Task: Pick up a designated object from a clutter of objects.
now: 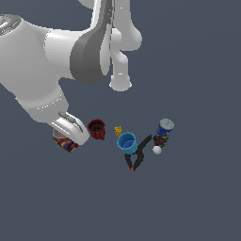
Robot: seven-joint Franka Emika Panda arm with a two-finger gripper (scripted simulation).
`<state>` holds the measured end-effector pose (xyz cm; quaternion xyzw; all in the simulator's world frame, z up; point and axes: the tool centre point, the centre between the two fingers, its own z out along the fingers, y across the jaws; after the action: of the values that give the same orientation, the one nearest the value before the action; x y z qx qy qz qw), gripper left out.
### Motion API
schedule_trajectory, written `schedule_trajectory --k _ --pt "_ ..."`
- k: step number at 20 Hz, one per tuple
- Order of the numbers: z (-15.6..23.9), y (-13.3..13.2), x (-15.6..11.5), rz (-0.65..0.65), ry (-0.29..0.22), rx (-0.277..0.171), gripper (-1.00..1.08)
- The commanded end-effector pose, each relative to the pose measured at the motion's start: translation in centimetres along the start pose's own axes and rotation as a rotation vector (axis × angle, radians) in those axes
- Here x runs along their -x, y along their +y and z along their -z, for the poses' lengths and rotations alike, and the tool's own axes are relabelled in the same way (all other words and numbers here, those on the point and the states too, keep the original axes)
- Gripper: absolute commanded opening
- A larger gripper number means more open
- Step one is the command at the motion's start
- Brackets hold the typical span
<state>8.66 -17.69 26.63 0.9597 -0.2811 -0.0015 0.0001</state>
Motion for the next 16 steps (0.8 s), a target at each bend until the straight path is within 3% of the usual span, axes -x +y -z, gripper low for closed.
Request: schedule_trajectory --k 1,9,16 --pt "2.7 0.6 -0.9 0.000 0.003 -0.001 -1.00" --pt "9.1 2.2 -3.1 0.001 0.003 -0.001 -1.00" --pt "12.4 2.9 -4.4 0.001 0.003 -0.001 -1.00"
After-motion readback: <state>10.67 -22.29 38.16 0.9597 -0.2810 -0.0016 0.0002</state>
